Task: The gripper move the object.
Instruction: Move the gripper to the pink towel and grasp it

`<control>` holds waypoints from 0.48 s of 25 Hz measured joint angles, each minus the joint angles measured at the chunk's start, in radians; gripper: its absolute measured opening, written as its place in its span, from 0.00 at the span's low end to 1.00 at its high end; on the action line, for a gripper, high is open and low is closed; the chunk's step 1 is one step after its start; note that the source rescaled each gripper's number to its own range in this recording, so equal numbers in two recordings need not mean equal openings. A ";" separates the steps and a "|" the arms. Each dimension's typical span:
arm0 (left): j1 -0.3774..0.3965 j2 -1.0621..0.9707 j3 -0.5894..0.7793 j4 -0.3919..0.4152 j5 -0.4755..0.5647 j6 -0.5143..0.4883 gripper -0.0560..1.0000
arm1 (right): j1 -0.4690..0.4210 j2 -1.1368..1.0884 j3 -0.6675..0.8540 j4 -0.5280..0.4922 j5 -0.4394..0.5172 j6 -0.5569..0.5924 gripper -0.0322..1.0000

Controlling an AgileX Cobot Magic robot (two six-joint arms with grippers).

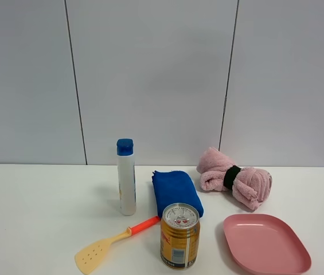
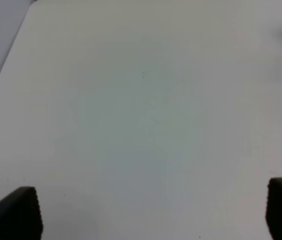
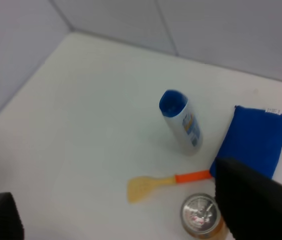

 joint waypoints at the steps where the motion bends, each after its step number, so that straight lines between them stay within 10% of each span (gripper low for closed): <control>1: 0.000 0.000 0.000 0.000 0.000 0.000 1.00 | 0.028 0.027 -0.005 -0.060 -0.019 0.026 0.71; 9: 0.000 0.000 0.000 0.000 0.000 0.000 1.00 | 0.146 0.229 -0.010 -0.684 -0.037 0.546 0.71; 12: 0.000 0.000 0.000 0.000 0.000 0.000 1.00 | 0.147 0.281 -0.010 -0.897 -0.002 0.568 0.71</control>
